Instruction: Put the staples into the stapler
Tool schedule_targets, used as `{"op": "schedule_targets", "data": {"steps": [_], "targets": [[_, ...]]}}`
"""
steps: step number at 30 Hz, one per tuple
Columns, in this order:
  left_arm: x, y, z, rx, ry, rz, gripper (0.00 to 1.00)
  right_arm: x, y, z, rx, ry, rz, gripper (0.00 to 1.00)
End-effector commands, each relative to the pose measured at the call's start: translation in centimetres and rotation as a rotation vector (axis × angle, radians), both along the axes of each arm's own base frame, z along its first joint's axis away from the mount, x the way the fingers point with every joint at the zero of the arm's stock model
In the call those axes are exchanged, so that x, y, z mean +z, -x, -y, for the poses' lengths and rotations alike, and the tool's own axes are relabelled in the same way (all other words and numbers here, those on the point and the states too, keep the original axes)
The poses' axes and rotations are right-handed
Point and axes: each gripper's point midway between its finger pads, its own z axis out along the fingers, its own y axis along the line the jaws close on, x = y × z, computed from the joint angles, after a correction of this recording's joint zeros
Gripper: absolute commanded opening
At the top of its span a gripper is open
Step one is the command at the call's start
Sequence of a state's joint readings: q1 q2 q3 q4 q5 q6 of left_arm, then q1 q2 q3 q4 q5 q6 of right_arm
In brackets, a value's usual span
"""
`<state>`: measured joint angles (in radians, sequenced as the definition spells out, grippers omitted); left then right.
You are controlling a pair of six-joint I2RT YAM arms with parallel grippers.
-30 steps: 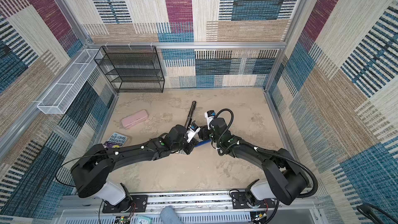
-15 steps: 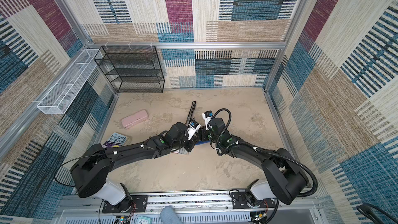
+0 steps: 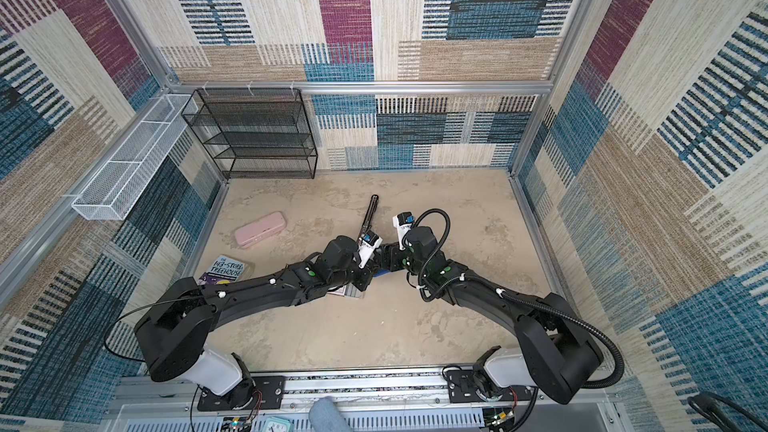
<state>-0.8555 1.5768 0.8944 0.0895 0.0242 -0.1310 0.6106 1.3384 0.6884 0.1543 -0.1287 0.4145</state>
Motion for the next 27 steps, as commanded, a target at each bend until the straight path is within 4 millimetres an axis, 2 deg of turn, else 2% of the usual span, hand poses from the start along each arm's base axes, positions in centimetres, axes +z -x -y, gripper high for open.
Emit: {"op": "schedule_targets", "data": {"steps": [1,7,10,15,22,27], "targets": [[0.4,-0.1,0.4,-0.009,0.024,0.015,0.03,1.9,-0.1,-0.4,0.009,-0.043,0.055,0.78],[-0.2,-0.8,-0.2,0.025,0.007,0.034,0.03,0.8,0.4,1.4,-0.031,0.010,0.029,0.78],[-0.8,-1.6,-0.3,0.060,0.004,0.057,0.03,0.2,0.6,3.8,-0.096,0.011,0.011,0.77],[-2.7,-3.9,1.0,0.102,-0.009,0.072,0.04,-0.3,1.0,7.4,-0.189,-0.023,-0.006,0.77],[-5.6,-6.3,3.7,0.109,-0.021,0.054,0.05,-1.3,1.1,9.7,-0.277,-0.017,-0.021,0.77],[-7.6,-6.9,5.1,0.092,-0.031,0.026,0.10,-2.1,1.1,10.9,-0.327,-0.019,-0.042,0.77]]}}
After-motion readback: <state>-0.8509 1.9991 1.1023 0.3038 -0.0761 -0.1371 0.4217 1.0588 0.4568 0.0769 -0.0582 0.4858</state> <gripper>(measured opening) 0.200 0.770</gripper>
